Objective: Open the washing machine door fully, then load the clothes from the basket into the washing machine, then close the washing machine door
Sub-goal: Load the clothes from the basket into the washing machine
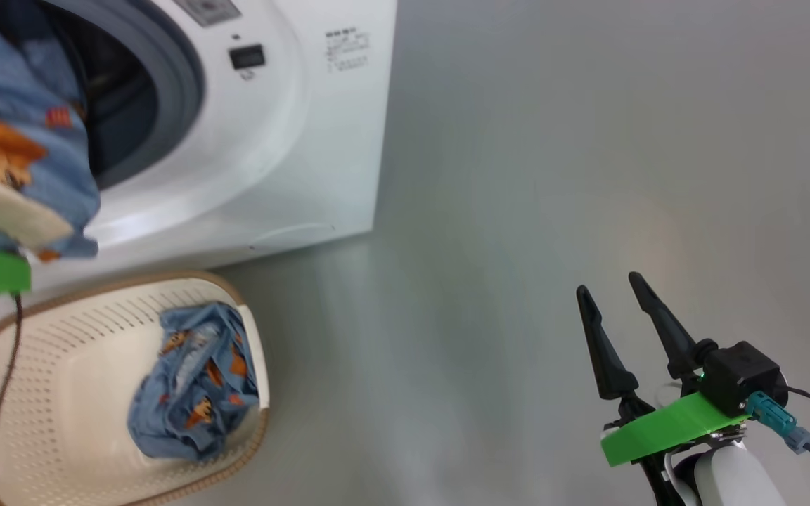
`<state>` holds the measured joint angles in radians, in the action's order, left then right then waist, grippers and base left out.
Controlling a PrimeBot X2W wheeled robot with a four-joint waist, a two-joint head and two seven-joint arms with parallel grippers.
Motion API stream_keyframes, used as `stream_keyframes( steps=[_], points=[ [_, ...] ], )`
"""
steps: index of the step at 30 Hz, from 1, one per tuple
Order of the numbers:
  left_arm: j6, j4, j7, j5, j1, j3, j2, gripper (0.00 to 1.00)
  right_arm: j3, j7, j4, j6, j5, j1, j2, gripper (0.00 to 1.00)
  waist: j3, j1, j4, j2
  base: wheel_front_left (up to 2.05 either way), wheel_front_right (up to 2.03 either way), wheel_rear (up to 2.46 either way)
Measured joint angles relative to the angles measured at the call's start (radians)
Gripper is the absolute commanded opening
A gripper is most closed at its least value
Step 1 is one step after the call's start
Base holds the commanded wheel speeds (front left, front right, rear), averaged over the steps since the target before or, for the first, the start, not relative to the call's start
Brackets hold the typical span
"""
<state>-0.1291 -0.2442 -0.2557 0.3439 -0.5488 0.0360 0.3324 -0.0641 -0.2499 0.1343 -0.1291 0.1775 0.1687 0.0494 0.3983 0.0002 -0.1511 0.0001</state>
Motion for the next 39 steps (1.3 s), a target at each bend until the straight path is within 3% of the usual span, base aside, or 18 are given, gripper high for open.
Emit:
stream_keyframes(
  steps=[10,18,25,30,34,39],
  points=[
    [0.0,-0.299,0.014,0.109,-0.313,-0.166,0.059,0.0,-0.021,0.0,-0.018,0.0,0.013,0.045,0.0,1.0,0.129,0.0,-0.032,0.0,0.0,0.0,0.0],
    [0.0,-0.474,0.134,0.228,-0.557,-0.246,0.093,0.0,-0.027,0.0,-0.021,0.0,0.021,0.062,0.0,1.0,0.222,-0.0001,-0.038,0.0,0.0,0.0,0.0],
    [0.0,-0.568,0.211,0.324,-0.676,-0.279,0.117,0.0,-0.044,0.0,-0.028,0.0,0.043,0.08,0.0,1.0,0.291,-0.0001,-0.036,0.0,0.0,0.0,0.0],
    [0.0,-0.613,0.152,0.3,-0.776,-0.295,0.135,0.0,-0.044,0.0,-0.033,0.0,0.043,0.083,0.0,1.0,0.343,-0.0002,-0.032,0.0,0.0,0.0,0.0],
    [0.0,-0.617,0.016,0.25,-0.833,-0.305,0.136,0.0,-0.052,0.0,-0.039,0.0,0.046,0.088,0.0,1.0,0.39,-0.0002,-0.031,0.0,0.0,0.0,0.0],
    [0.0,-0.484,0.0,0.165,-0.85,-0.246,0.152,0.0,-0.054,0.0,-0.052,0.0,0.055,0.111,0.0,1.0,0.423,-0.0002,-0.036,0.0,0.0,0.0,0.0]
  ],
)
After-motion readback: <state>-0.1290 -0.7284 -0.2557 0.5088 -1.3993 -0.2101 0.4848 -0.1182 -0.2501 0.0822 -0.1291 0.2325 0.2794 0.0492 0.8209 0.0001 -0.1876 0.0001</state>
